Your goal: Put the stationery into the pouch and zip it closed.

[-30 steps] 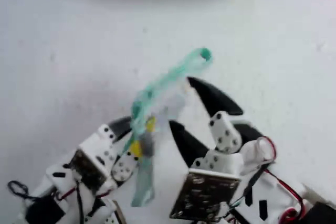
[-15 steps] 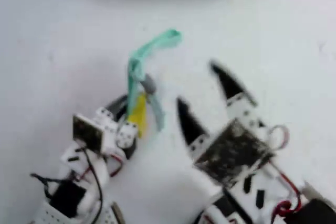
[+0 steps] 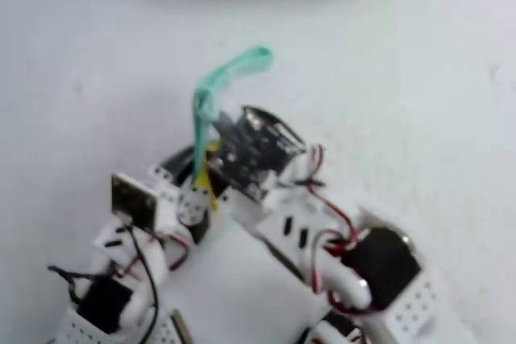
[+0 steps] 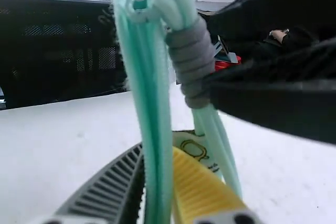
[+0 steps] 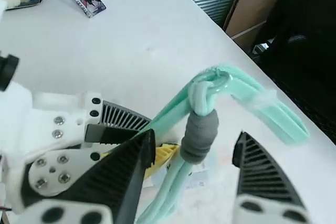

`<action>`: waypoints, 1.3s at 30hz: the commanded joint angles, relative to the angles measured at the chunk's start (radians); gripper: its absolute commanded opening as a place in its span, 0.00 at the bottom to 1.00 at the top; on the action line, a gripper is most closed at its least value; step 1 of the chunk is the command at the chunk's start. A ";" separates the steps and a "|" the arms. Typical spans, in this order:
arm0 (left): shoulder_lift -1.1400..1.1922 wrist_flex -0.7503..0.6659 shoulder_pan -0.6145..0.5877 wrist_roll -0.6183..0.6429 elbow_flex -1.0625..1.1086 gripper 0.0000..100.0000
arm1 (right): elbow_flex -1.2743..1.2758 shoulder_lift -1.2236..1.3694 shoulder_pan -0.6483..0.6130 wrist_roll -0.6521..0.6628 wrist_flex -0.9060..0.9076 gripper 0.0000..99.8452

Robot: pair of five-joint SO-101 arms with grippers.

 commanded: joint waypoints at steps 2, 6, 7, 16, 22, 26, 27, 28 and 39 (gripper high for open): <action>-0.007 -0.014 -0.005 0.008 -0.015 0.02 | 0.000 0.061 0.010 -0.009 -0.074 0.23; -0.007 -0.014 -0.007 0.006 -0.015 0.02 | -0.003 0.117 0.053 -0.009 -0.102 0.22; -0.007 -0.014 -0.007 0.006 -0.014 0.02 | -0.005 0.119 0.059 -0.009 -0.108 0.20; -0.007 -0.014 -0.007 0.006 -0.014 0.02 | -0.008 0.101 0.064 -0.008 -0.142 0.02; -0.008 -0.008 0.001 0.014 -0.020 0.14 | -0.009 -0.001 0.061 0.094 -0.145 0.02; -0.008 0.054 0.001 0.014 -0.054 0.17 | -0.046 -0.013 0.059 0.106 -0.070 0.02; -0.008 0.071 0.001 0.014 -0.064 0.17 | -0.077 -0.012 0.059 0.106 -0.035 0.02; -0.008 0.083 0.001 0.014 -0.077 0.17 | -0.115 -0.007 0.051 0.106 -0.001 0.02; -0.008 0.192 0.002 0.012 -0.172 0.09 | -0.252 -0.004 -0.036 0.302 0.168 0.02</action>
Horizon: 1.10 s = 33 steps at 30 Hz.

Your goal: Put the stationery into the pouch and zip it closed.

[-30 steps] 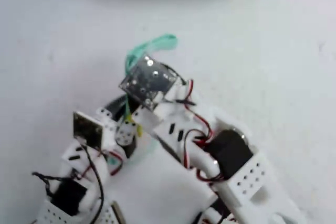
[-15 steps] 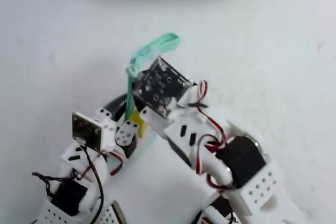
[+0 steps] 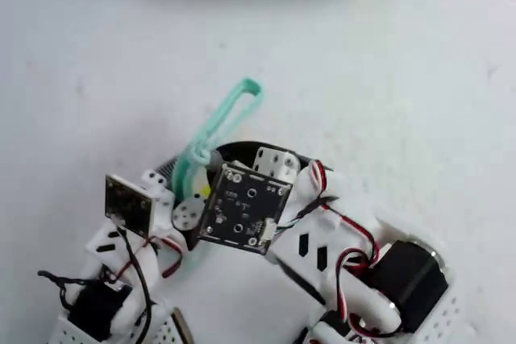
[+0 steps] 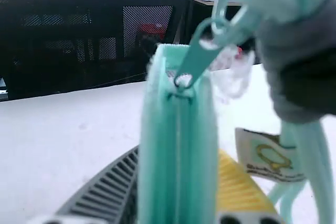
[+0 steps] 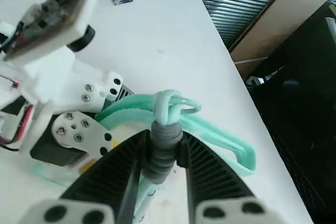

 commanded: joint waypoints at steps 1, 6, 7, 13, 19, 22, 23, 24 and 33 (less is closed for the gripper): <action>-0.005 0.041 0.001 0.008 -0.087 0.04 | -0.041 -0.010 0.036 0.021 -0.047 0.02; -0.005 0.084 0.041 -0.043 -0.106 0.02 | 0.005 0.054 0.128 0.028 -0.173 0.02; -0.005 0.097 0.070 -0.064 -0.106 0.02 | 0.023 0.082 0.128 0.028 -0.179 0.02; -0.005 0.169 0.183 -0.192 -0.106 0.02 | 0.058 0.156 0.214 0.029 -0.242 0.02; -0.007 0.173 0.182 -0.196 -0.104 0.02 | 0.064 0.156 0.389 0.071 -0.191 0.02; -0.007 0.172 0.145 -0.193 -0.106 0.02 | 0.066 0.140 0.446 0.118 -0.166 0.02; -0.007 0.172 0.130 -0.193 -0.106 0.02 | 0.068 0.130 0.464 0.120 -0.166 0.02; -0.007 0.172 0.119 -0.192 -0.106 0.02 | 0.071 0.120 0.483 0.121 -0.170 0.02; -0.007 0.176 0.113 -0.192 -0.106 0.02 | 0.166 0.096 0.584 0.183 -0.249 0.02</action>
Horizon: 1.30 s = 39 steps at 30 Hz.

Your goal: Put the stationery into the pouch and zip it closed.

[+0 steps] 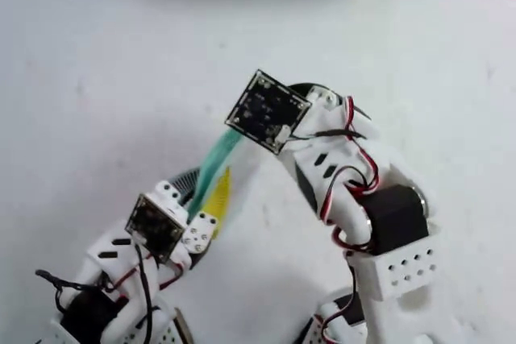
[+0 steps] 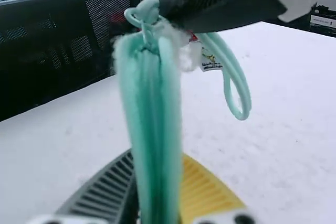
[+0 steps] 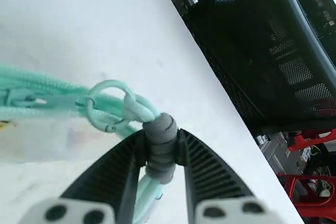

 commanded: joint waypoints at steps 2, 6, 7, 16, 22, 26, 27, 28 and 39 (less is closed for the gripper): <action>-0.007 0.034 -0.012 -0.005 -0.038 0.02 | 0.035 -0.007 0.081 0.014 -0.070 0.02; -0.007 0.081 -0.013 -0.005 -0.075 0.02 | 0.046 0.001 0.097 0.014 -0.113 0.02; -0.007 0.100 -0.013 -0.005 -0.092 0.02 | 0.054 0.002 0.111 0.014 -0.134 0.02; -0.007 0.121 -0.013 -0.021 -0.118 0.02 | 0.226 0.004 0.277 0.040 -0.392 0.02; -0.007 0.121 -0.013 -0.021 -0.118 0.02 | 0.322 0.025 0.328 0.086 -0.496 0.02; -0.007 0.121 -0.013 -0.020 -0.118 0.02 | 0.311 0.085 0.374 0.086 -0.527 0.02; -0.007 0.121 -0.013 -0.020 -0.118 0.02 | 0.307 0.097 0.389 0.083 -0.538 0.02; -0.007 0.121 -0.013 -0.020 -0.117 0.02 | 0.299 0.110 0.400 0.080 -0.544 0.02; -0.007 0.114 -0.013 -0.021 -0.112 0.02 | 0.296 0.119 0.384 0.078 -0.541 0.02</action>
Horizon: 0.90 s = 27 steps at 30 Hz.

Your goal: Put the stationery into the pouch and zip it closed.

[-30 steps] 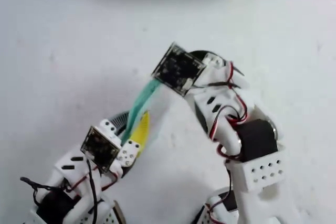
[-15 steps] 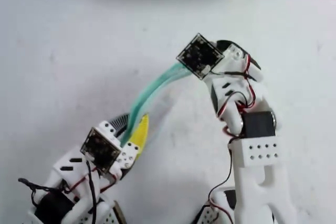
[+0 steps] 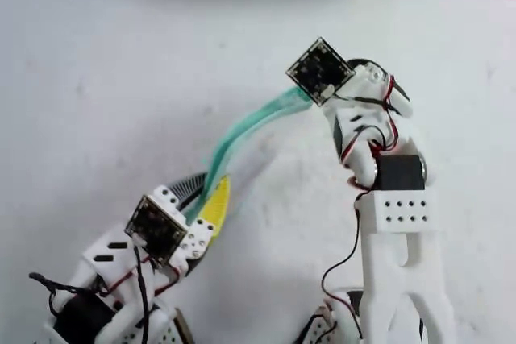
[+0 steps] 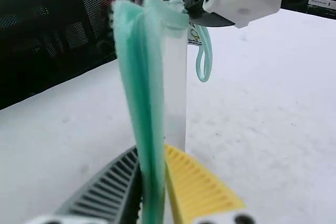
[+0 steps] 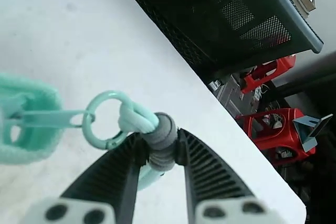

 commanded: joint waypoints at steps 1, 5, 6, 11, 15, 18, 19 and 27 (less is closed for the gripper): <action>-0.010 0.005 -0.010 -0.006 -0.051 0.02 | -0.031 0.010 0.059 0.002 -0.030 0.02; -0.010 0.005 -0.010 -0.006 -0.049 0.02 | -0.046 -0.019 0.058 -0.023 0.050 0.11; -0.010 0.006 -0.010 -0.006 -0.049 0.02 | -0.066 -0.045 0.056 -0.072 0.097 0.16; -0.010 0.008 -0.010 -0.008 -0.049 0.02 | -0.209 -0.251 0.053 -0.222 0.354 0.29; -0.010 0.006 -0.002 -0.011 -0.049 0.02 | -0.276 -0.384 0.053 -0.232 0.476 0.25; -0.010 0.005 -0.001 -0.012 -0.049 0.02 | -0.318 -0.430 -0.028 -0.298 0.588 0.22; -0.010 0.005 -0.001 -0.012 -0.049 0.02 | -0.336 -0.429 -0.067 -0.338 0.625 0.21; -0.010 -0.037 0.042 -0.014 0.009 0.02 | -0.503 -0.240 -0.315 -0.884 0.774 0.21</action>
